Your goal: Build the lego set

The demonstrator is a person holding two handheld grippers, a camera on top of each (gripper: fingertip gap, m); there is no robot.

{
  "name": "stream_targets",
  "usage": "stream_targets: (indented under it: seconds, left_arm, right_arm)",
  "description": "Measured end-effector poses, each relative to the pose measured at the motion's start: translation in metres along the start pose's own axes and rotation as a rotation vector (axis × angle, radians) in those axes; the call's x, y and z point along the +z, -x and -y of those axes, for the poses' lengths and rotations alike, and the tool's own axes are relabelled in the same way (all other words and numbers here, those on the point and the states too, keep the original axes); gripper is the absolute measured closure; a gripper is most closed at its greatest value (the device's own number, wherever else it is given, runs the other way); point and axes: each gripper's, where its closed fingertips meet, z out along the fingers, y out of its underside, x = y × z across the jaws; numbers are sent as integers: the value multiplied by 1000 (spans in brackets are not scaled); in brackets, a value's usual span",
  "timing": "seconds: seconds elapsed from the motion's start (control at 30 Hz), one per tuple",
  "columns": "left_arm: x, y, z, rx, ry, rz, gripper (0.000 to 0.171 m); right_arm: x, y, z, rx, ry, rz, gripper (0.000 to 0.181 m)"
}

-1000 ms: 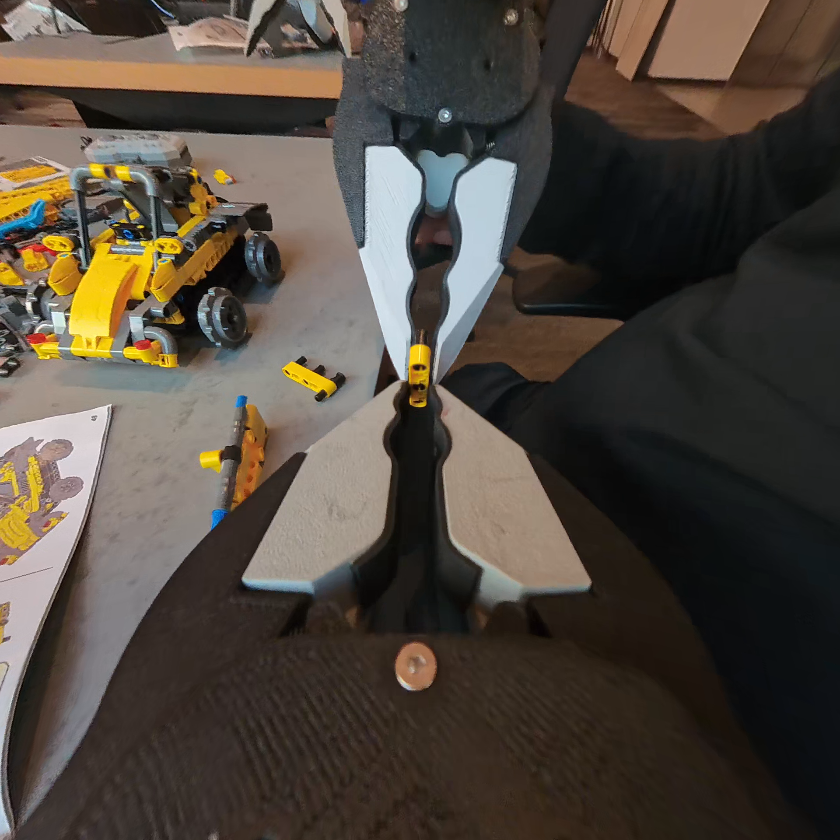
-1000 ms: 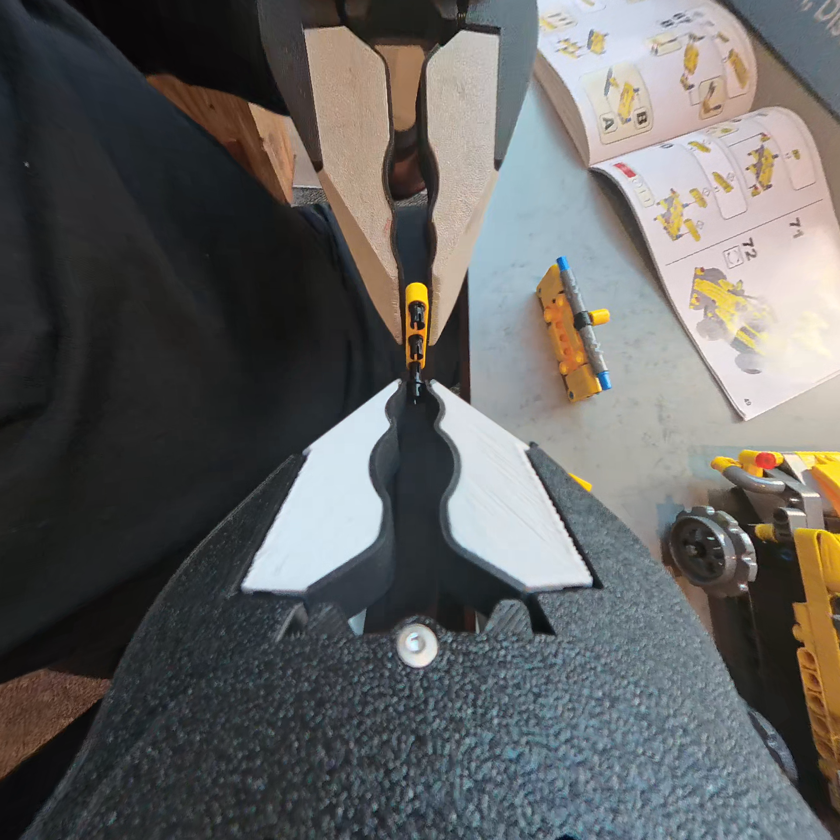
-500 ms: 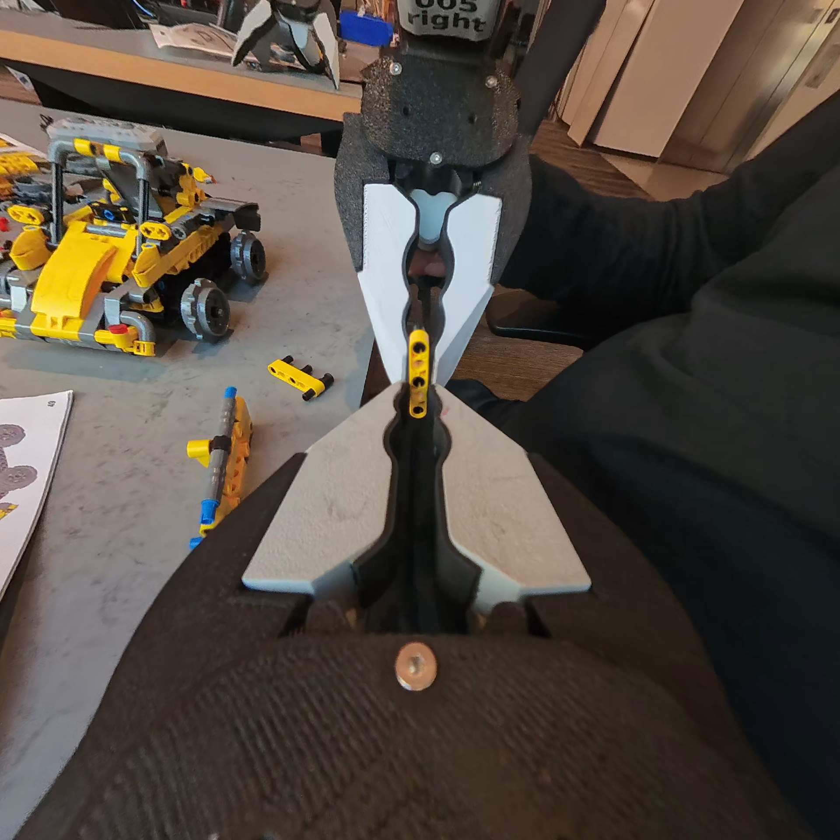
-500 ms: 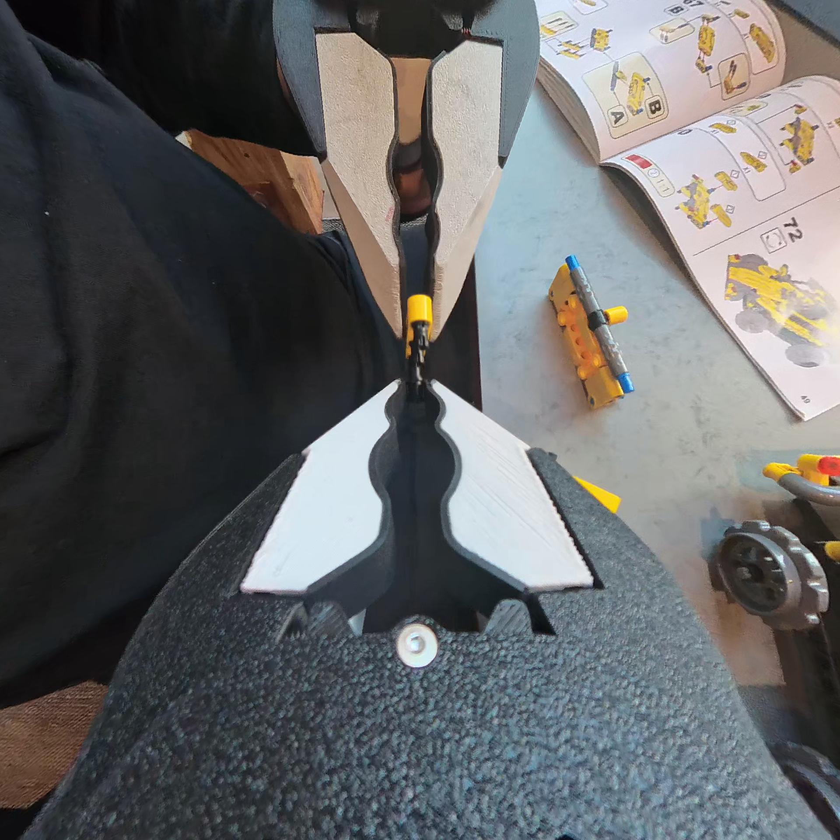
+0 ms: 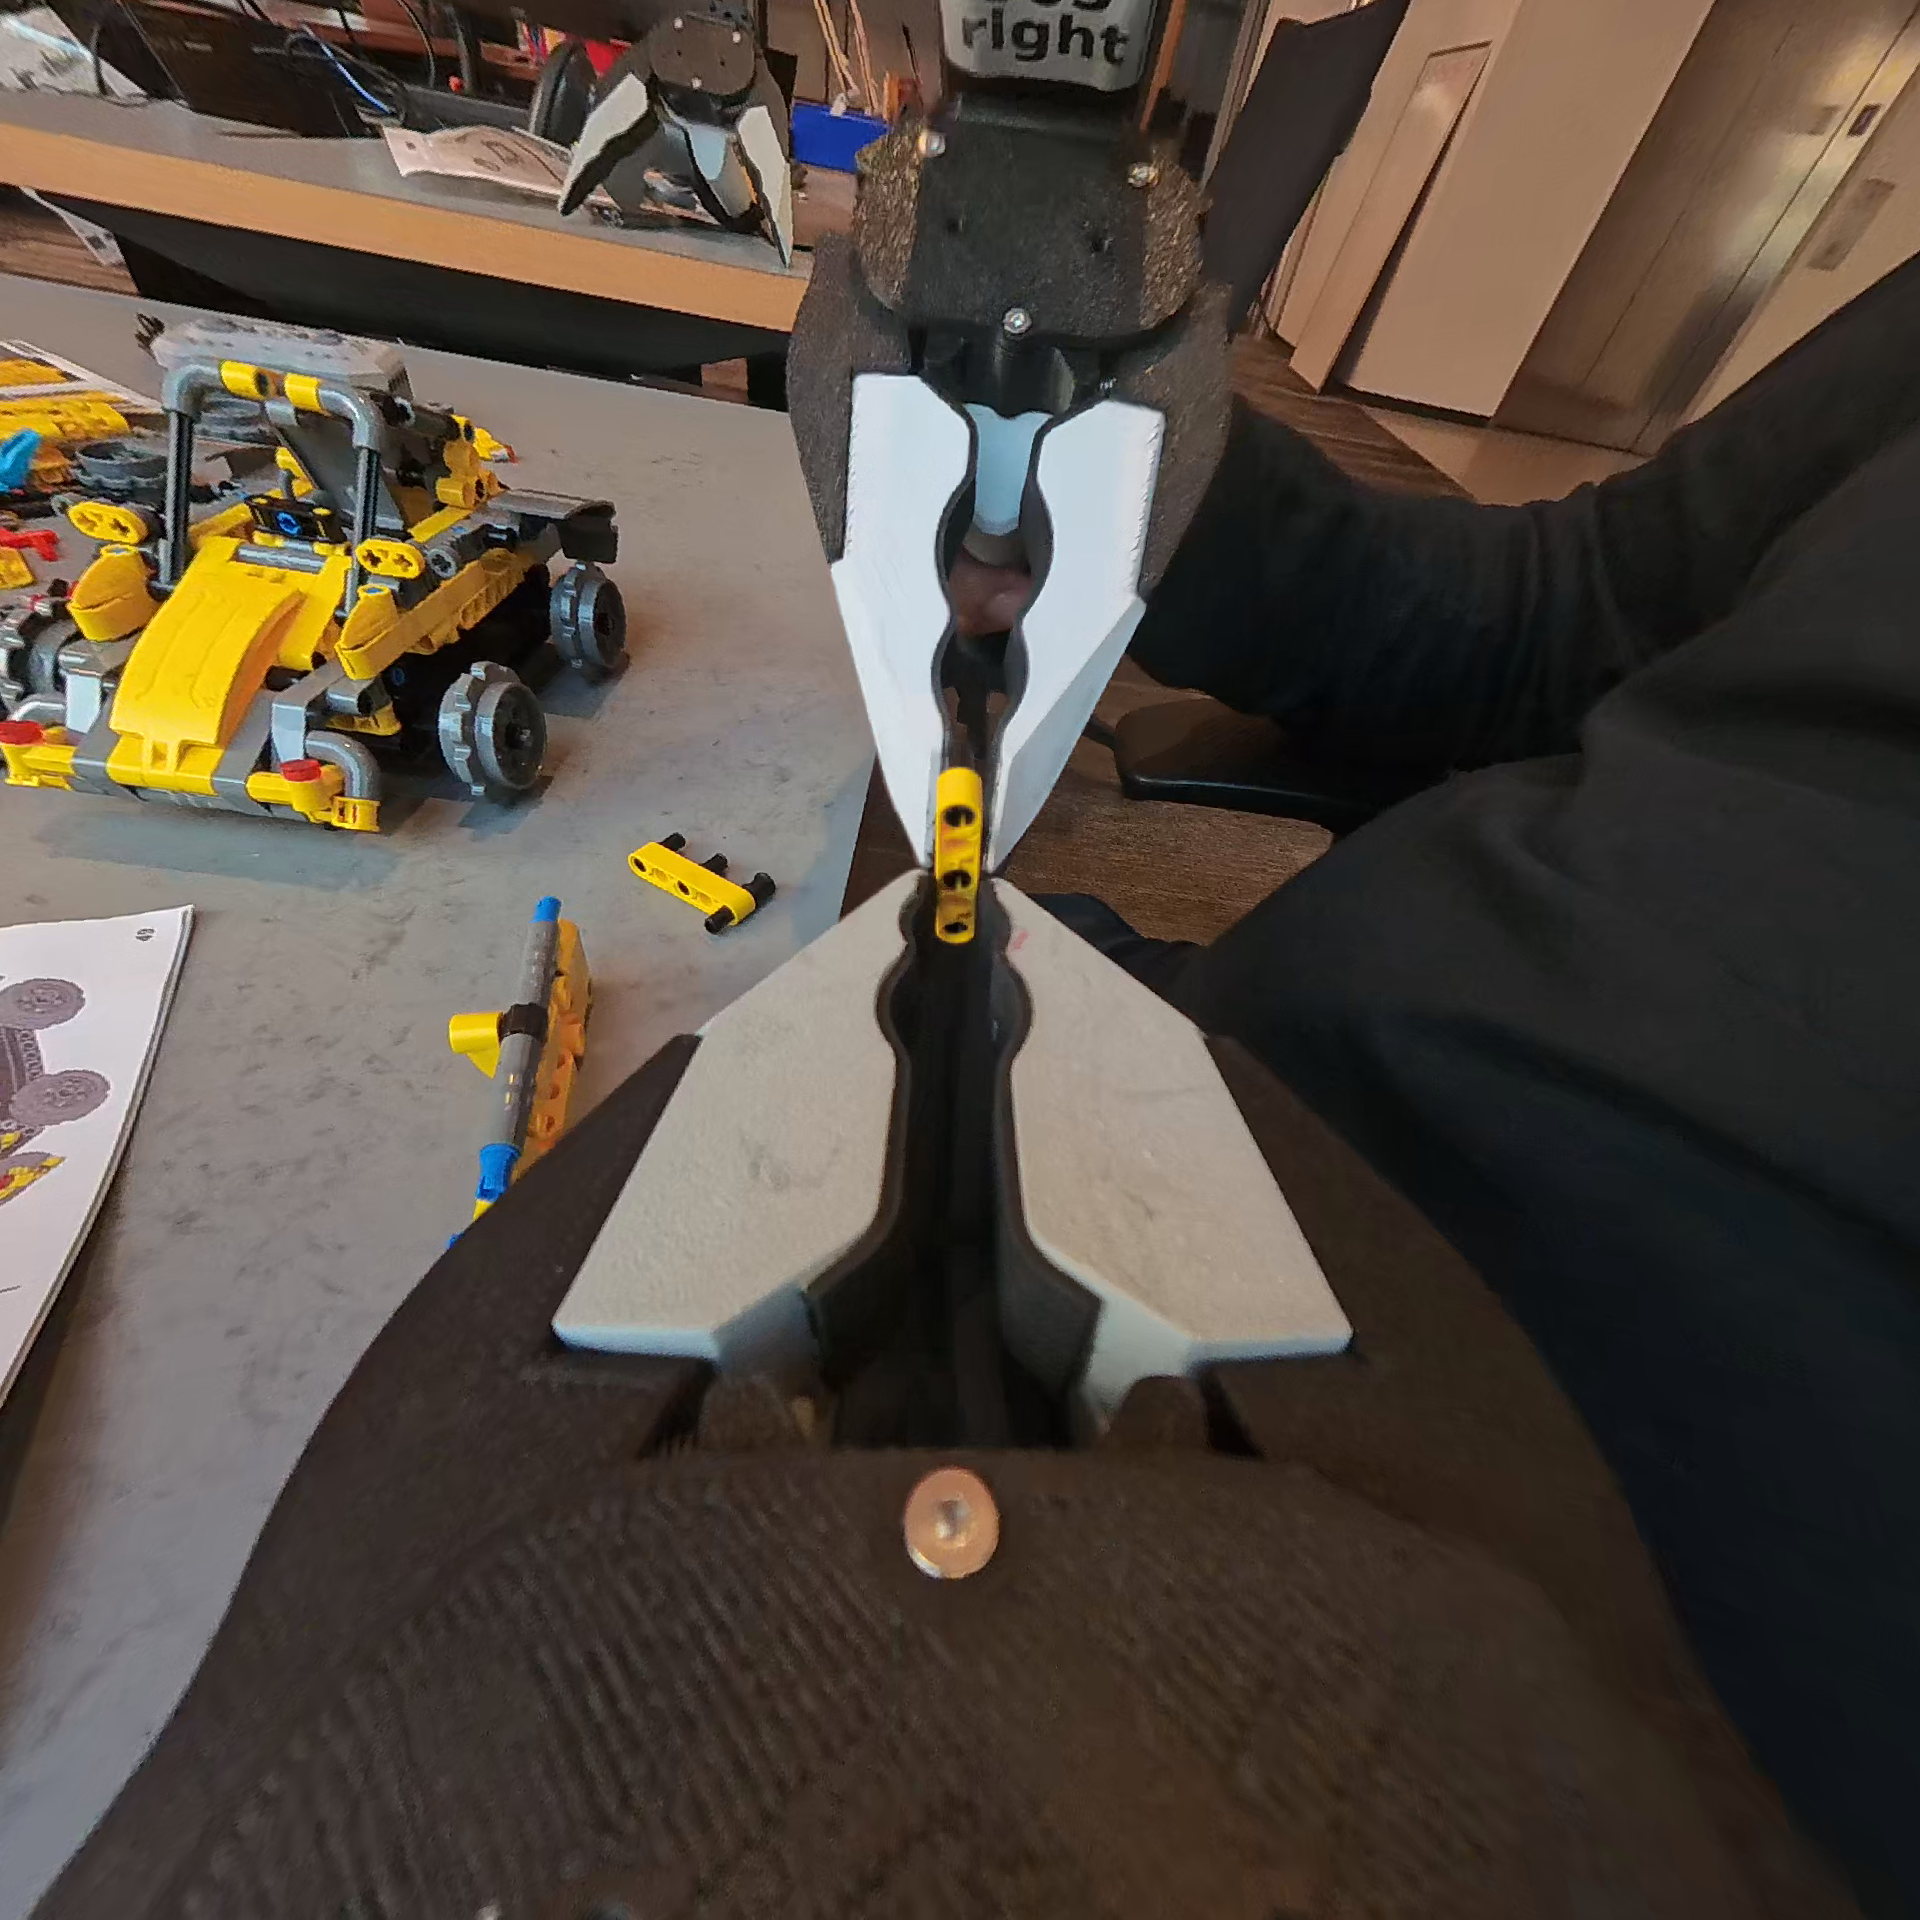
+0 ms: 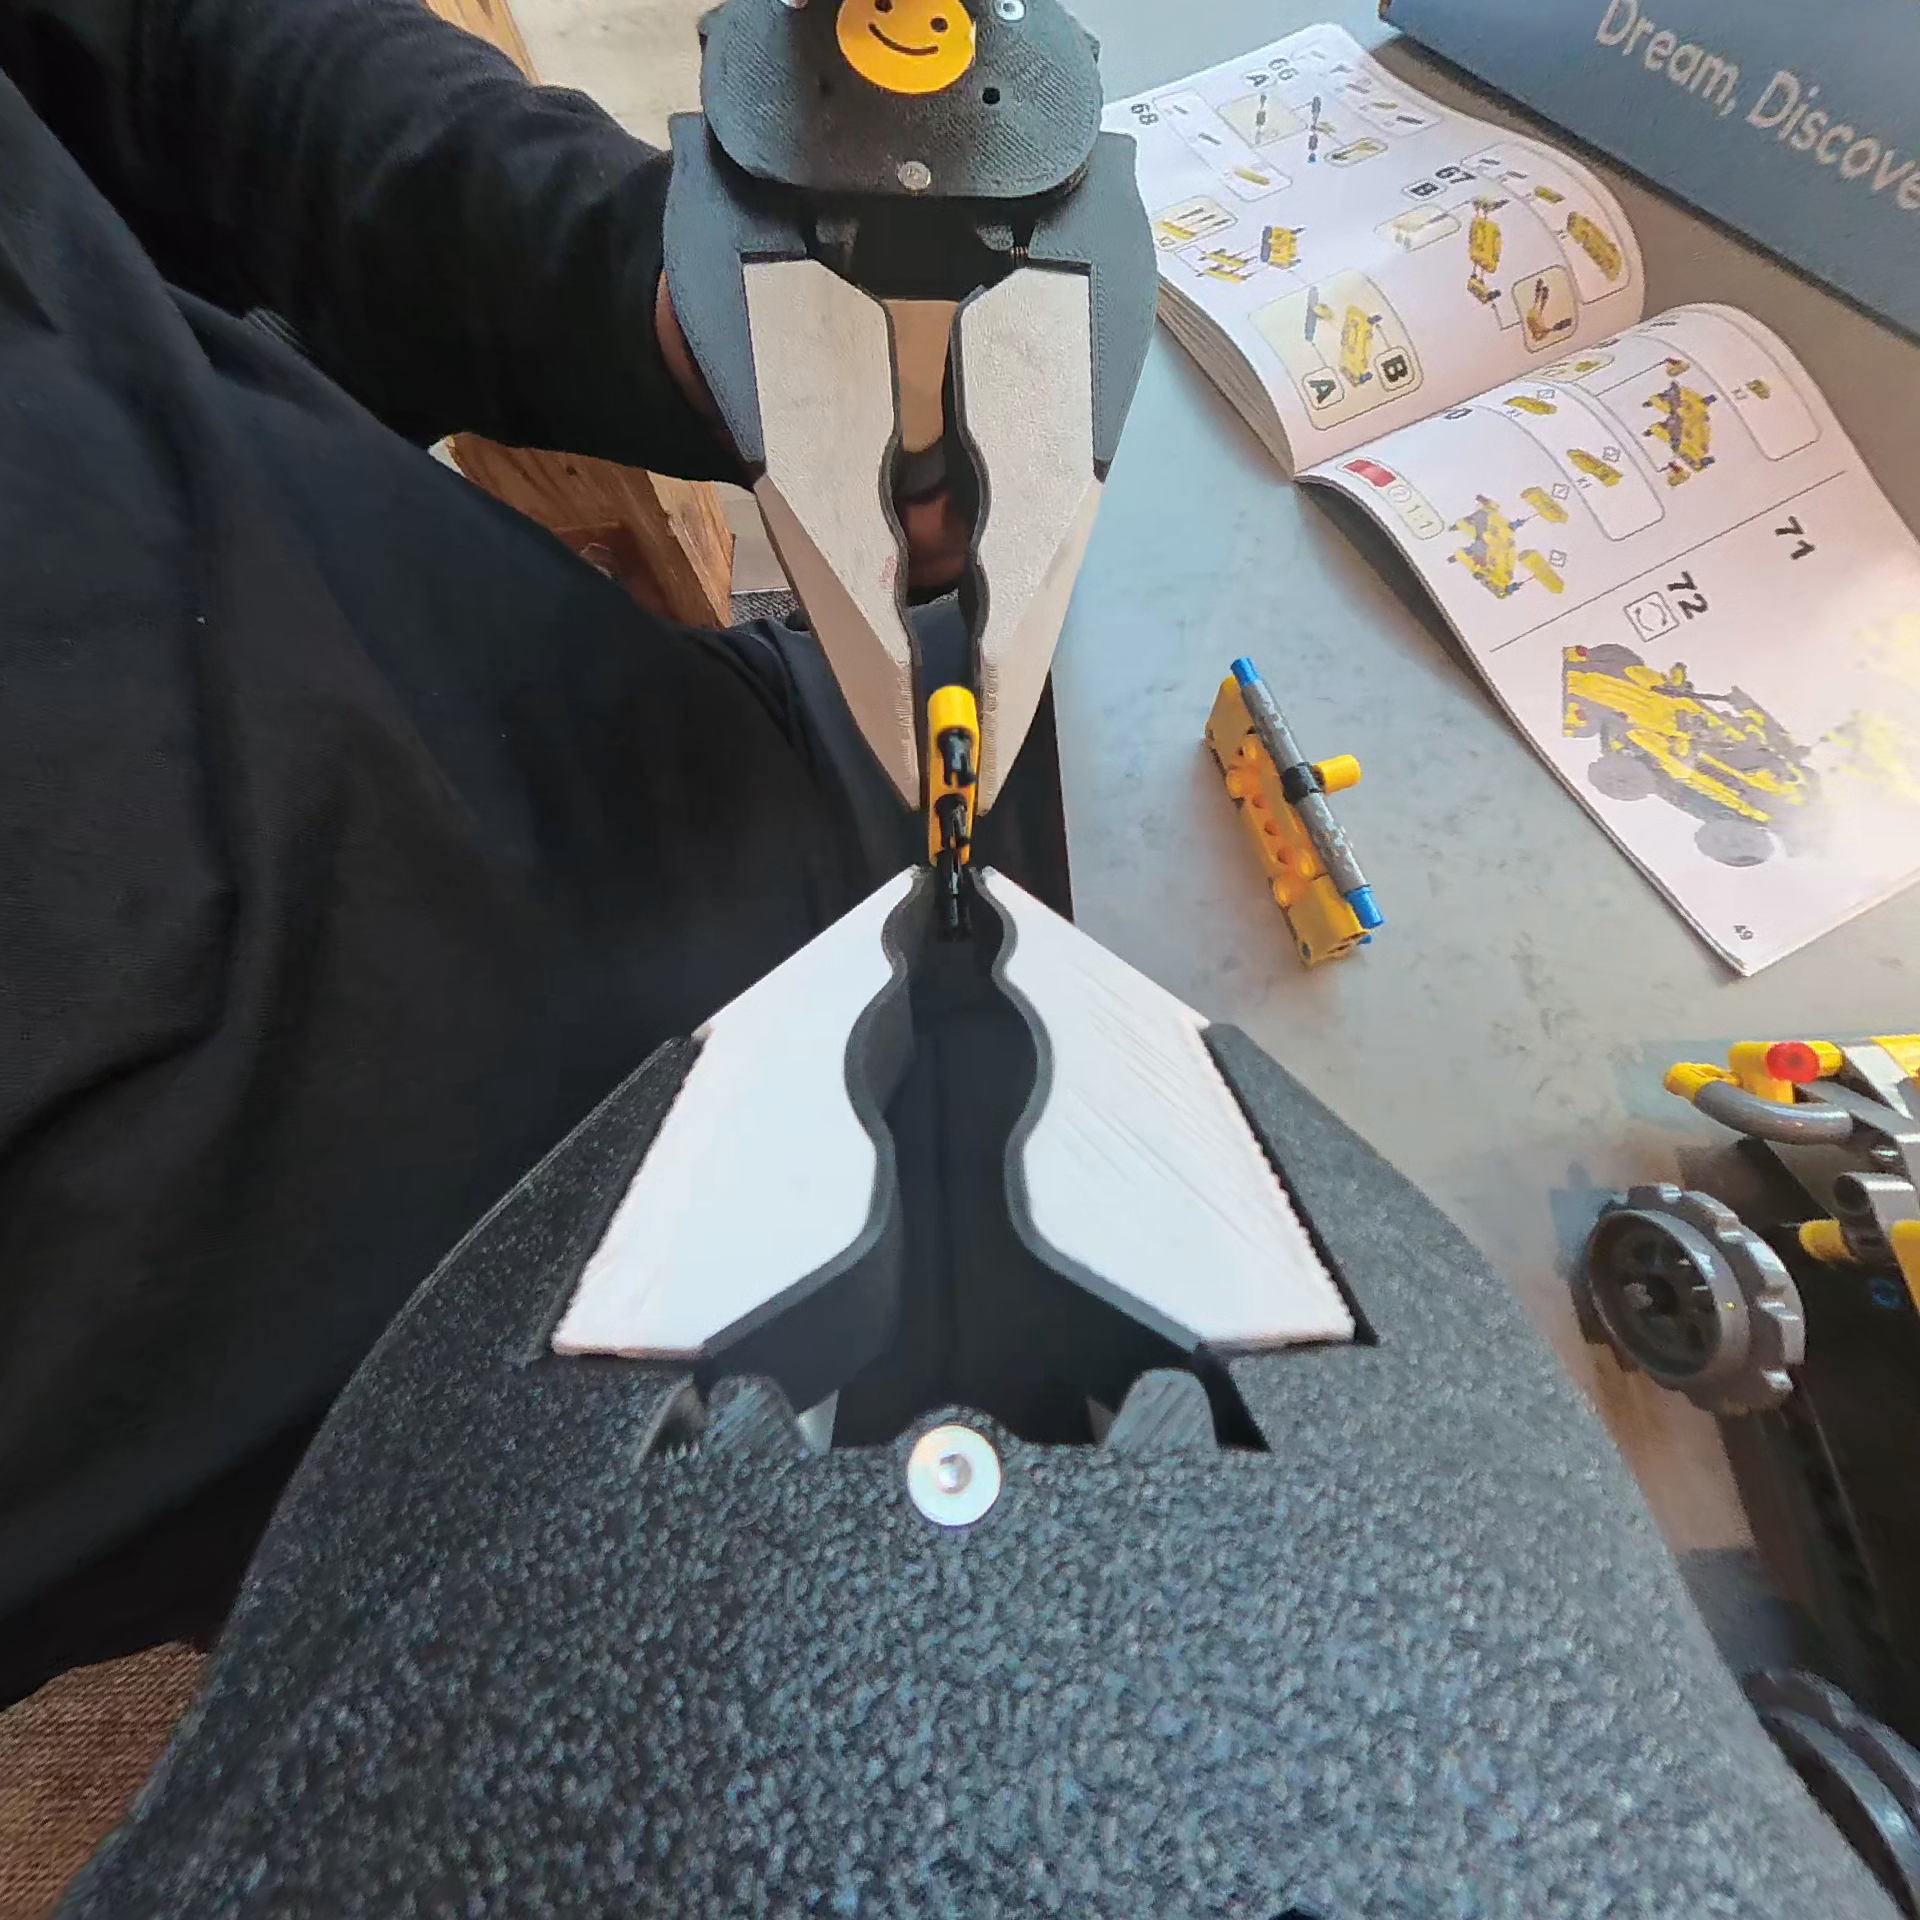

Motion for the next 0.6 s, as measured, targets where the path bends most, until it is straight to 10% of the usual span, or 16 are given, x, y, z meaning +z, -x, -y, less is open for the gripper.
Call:
stream_targets:
  seconds: [0.6]
  left_arm:
    - [-5, -1, 16, 6, -62, 24, 167]
  right_arm:
    - [-12, 0, 18, 17, -79, -14, 171]
